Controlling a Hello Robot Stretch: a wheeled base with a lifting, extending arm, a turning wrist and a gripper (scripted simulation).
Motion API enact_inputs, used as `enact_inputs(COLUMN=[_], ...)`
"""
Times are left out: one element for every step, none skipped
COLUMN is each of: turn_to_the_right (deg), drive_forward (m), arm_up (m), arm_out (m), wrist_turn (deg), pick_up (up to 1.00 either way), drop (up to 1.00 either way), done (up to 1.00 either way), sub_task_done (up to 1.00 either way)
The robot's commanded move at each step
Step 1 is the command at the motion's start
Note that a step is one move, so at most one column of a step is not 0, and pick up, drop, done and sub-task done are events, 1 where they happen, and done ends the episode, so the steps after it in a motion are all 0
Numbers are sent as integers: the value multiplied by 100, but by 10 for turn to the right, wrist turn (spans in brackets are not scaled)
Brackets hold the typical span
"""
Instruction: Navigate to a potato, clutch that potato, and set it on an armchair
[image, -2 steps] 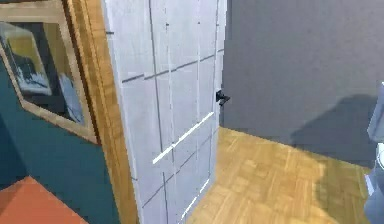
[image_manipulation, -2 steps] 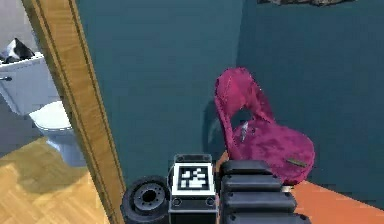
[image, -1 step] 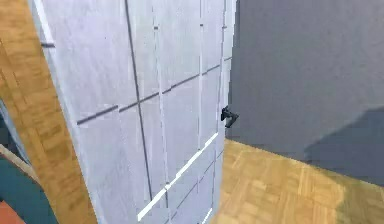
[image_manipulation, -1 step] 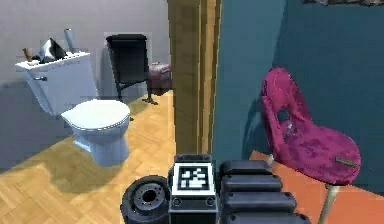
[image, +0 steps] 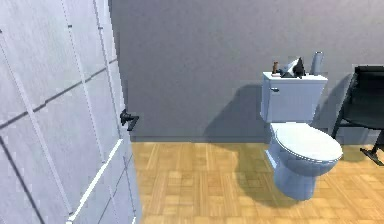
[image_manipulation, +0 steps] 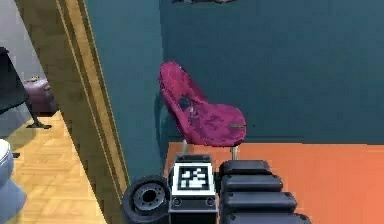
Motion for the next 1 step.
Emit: enact_inputs(turn_to_the_right=[0], drive_forward=[30], arm_up=[0], arm_out=[0], wrist_turn=[0], pick_up=[0], drop=[0], done=[0], sub_task_done=[0])
